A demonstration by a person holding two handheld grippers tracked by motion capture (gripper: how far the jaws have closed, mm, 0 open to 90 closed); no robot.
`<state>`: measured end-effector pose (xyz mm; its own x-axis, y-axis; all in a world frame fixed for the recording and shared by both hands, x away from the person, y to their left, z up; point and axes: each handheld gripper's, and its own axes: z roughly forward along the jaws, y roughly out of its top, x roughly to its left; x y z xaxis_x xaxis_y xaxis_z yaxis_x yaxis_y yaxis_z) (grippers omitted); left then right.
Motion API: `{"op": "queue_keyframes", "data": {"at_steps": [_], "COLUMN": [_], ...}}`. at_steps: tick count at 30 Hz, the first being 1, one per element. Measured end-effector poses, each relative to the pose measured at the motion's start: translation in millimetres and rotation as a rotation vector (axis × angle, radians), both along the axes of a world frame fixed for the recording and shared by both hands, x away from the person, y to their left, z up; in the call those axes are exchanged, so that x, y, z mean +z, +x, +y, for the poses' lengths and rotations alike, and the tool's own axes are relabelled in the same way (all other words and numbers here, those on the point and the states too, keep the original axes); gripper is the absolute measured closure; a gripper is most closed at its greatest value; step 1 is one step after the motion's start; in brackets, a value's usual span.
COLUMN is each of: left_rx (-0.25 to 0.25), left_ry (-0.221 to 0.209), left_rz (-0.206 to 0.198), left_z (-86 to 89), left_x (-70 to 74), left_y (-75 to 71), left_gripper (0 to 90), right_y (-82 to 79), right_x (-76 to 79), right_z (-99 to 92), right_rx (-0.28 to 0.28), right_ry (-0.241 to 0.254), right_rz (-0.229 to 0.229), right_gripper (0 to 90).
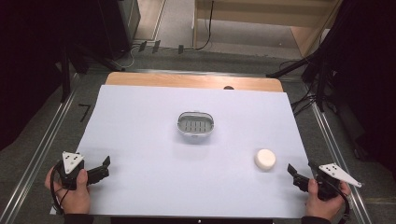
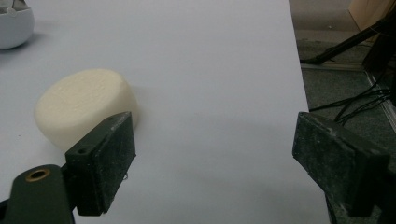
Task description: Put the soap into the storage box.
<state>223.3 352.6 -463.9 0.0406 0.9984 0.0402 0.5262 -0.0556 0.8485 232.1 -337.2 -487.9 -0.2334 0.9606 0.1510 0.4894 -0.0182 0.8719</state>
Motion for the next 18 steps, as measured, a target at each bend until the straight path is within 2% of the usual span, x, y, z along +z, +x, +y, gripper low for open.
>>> {"op": "queue_keyframes", "data": {"at_steps": [9, 14, 15, 16, 18], "left_rx": [-0.002, 0.0, 0.0, 0.0, 0.0], "left_ry": [-0.004, -0.001, -0.001, -0.001, -0.002], "left_rz": [-0.01, -0.01, -0.01, -0.011, -0.01], "left_z": [0.6, 0.2, 0.2, 0.2, 0.2], "left_x": [0.1, 0.1, 0.1, 0.1, 0.1], "left_y": [-1.0, -0.8, -0.8, -0.9, -1.0], "left_gripper": [0.0, 0.0, 0.0, 0.0, 0.0], "right_y": [0.6, 0.9, 0.9, 1.1, 1.0], "right_x": [0.0, 1.2, 1.1, 0.8, 1.4], "right_z": [-1.8, -2.0, -2.2, -1.7, 1.7], "right_rx": [0.006, -0.053, -0.05, -0.048, -0.046], "right_ry": [0.011, 0.018, 0.024, 0.018, 0.001], "right_rz": [-0.003, 0.015, 0.014, 0.018, 0.058], "right_gripper": [13.7, 13.6, 13.7, 13.6, 12.8]}}
